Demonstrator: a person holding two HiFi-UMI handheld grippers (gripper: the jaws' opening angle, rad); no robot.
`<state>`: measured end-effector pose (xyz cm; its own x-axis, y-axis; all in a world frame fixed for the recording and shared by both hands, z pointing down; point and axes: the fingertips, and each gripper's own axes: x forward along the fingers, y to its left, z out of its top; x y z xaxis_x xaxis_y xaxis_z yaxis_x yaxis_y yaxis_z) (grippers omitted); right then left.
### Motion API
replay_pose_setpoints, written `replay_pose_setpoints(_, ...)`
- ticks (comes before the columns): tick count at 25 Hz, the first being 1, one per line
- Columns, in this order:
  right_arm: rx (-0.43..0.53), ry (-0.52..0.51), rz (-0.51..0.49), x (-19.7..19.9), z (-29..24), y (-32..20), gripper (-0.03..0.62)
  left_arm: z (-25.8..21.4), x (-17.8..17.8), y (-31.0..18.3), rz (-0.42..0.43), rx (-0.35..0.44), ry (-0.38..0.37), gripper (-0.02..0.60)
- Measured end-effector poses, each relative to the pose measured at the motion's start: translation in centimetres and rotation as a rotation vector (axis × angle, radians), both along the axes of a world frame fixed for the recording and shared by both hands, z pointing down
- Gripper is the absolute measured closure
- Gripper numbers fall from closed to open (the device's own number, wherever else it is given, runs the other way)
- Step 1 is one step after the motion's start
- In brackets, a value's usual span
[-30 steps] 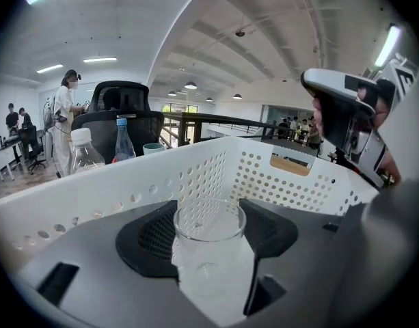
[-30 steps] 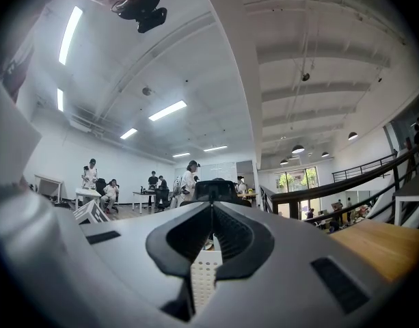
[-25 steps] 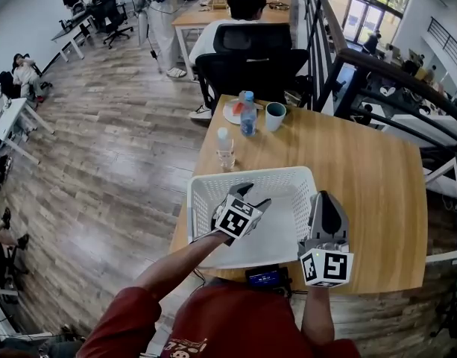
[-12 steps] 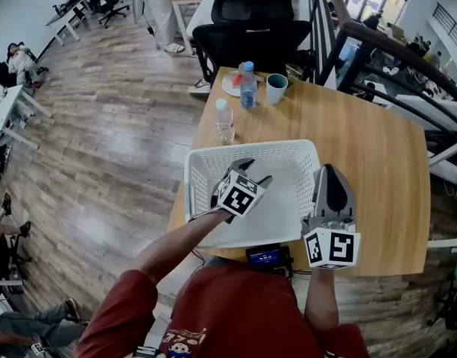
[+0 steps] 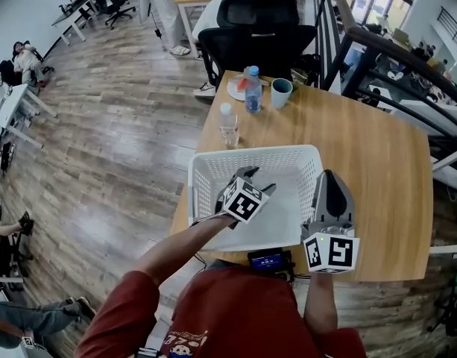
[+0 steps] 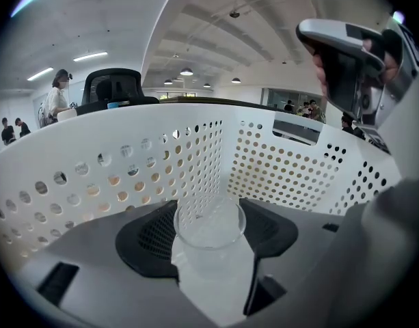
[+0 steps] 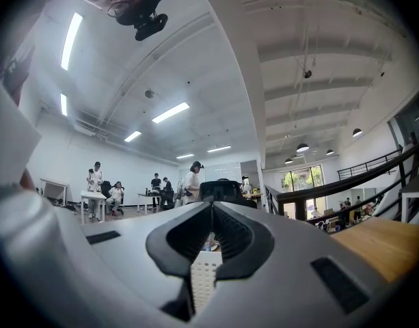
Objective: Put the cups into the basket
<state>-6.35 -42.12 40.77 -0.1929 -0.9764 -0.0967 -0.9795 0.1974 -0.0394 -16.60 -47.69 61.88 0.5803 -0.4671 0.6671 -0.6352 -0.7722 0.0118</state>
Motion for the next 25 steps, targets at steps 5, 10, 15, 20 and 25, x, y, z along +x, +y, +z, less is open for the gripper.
replay_pose_setpoints(5,0.001,-0.004,-0.001,-0.2,-0.1,0.0,0.582,0.0,-0.1,0.4,0.007,0.001,-0.009,0.293)
replay_pose_setpoints(10,-0.006,-0.006,-0.001,-0.3,0.1,-0.1,0.582,0.0,-0.4,0.9,0.015,-0.003,-0.029,0.293)
replay_pose_setpoints(15,-0.005,-0.01,-0.003,-0.5,0.1,-0.2,0.582,0.1,-0.6,1.0,0.013,-0.011,-0.038,0.293)
replay_pose_setpoints(20,-0.007,-0.004,-0.01,-0.7,0.1,-0.4,0.582,0.2,-0.7,1.5,0.038,-0.009,-0.065,0.293)
replay_pose_setpoints(25,-0.011,-0.004,-0.012,-0.7,0.3,-0.3,0.582,0.4,-1.5,1.9,0.012,-0.044,-0.066,0.293)
